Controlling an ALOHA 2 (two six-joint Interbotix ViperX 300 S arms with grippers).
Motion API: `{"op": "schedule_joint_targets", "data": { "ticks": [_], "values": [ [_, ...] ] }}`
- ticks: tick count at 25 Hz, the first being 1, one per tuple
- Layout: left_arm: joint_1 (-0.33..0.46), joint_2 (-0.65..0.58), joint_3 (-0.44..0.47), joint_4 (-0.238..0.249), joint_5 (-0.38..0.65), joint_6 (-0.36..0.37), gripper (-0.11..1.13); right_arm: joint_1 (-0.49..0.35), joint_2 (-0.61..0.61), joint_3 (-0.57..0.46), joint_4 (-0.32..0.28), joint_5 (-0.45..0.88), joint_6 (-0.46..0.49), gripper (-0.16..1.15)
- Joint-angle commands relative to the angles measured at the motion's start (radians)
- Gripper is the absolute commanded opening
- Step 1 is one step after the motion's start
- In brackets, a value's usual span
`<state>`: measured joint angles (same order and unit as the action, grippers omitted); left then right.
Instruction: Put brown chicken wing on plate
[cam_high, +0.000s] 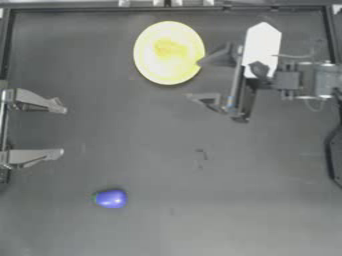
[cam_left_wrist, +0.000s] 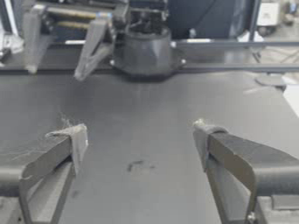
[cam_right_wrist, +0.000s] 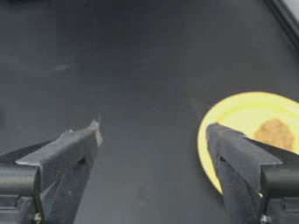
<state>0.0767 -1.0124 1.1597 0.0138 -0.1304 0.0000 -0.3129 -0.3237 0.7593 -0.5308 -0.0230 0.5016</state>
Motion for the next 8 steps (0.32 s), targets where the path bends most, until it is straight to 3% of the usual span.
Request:
{"op": "schedule_joint_targets", "data": {
  "ticks": [1, 8],
  "values": [
    [0.008, 0.018, -0.018, 0.0, 0.006, 0.005, 1.02, 0.031, -0.072, 0.02, 0.002, -0.005, -0.002, 1.0],
    [0.02, 0.018, -0.017, 0.006, 0.025, 0.008, 1.02, 0.118, -0.183, 0.098, 0.006, -0.015, 0.0, 1.0]
  ]
}}
